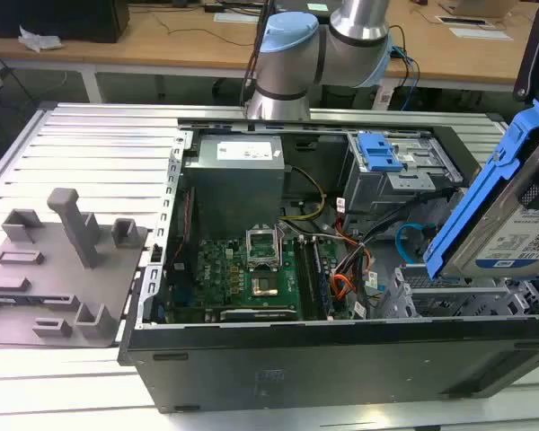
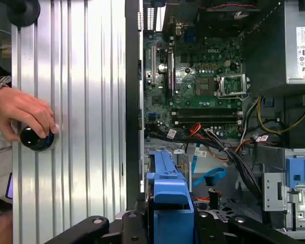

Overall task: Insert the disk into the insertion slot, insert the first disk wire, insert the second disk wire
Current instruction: 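Insert the disk into the insertion slot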

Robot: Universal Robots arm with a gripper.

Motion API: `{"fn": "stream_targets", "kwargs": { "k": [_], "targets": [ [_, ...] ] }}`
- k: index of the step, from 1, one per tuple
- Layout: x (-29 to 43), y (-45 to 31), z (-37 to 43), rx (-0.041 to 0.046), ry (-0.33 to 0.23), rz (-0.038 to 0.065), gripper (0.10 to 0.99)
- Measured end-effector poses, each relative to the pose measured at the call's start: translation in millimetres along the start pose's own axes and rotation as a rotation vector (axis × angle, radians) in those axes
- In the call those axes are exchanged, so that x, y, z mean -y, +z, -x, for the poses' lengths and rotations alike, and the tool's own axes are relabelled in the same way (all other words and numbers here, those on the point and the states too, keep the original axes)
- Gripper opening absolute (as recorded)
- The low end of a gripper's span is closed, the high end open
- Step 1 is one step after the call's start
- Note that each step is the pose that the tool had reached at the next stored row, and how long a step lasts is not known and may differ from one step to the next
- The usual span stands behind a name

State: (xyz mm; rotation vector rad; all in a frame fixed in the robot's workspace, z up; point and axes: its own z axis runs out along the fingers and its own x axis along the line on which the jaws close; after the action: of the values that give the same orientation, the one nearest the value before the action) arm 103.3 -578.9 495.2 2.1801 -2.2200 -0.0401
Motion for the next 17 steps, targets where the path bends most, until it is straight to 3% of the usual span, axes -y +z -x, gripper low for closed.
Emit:
{"fn": "stream_targets", "kwargs": {
  "k": [2,9,12,17],
  "targets": [
    [0.2,4.9,0.0,0.0000,0.000,0.000,0.365],
    [0.4,10.7,0.0,0.0000,0.000,0.000,0.365],
    [0.7,18.7,0.1,-0.0001,0.000,0.000,0.365],
    [0.9,21.5,2.6,-0.0001,0.000,0.000,0.365]
  ]
}}
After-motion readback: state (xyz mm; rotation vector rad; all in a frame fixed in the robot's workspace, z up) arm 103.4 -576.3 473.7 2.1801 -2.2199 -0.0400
